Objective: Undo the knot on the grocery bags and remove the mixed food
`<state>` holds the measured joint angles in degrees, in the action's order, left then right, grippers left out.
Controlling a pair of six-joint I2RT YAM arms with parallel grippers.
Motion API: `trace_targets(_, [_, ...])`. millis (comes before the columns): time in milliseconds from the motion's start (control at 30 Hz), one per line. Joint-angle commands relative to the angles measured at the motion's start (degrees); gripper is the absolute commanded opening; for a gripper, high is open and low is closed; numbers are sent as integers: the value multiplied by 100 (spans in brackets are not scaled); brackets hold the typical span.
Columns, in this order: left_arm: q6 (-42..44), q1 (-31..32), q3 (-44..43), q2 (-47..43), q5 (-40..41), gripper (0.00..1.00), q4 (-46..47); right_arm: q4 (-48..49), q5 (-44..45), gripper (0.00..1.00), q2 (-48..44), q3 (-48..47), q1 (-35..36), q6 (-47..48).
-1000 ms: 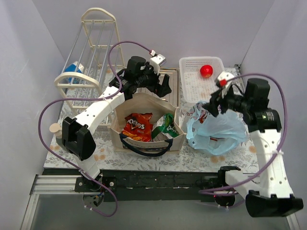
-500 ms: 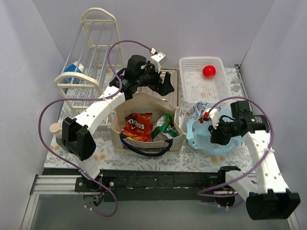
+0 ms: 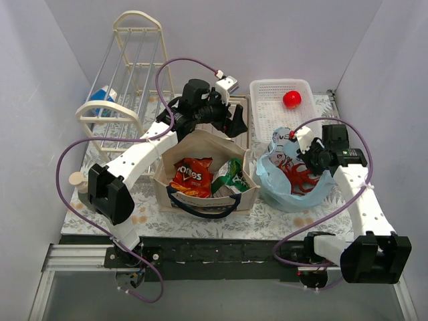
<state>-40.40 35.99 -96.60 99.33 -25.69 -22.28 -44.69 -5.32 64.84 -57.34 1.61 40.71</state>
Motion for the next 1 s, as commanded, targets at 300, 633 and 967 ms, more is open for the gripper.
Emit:
trace_targets(300, [173,5,-210,7,109,97,-66,486,-594,12,-868,1295,384,-335])
trace_targets(633, [191,5,-667,315,91,98,-145,164,-2356,18,-253,1217,1034,-99])
trace_targets(967, [305,22,-589,263,179,98,-215,468,-2116,30,-349,1401,2028,-168])
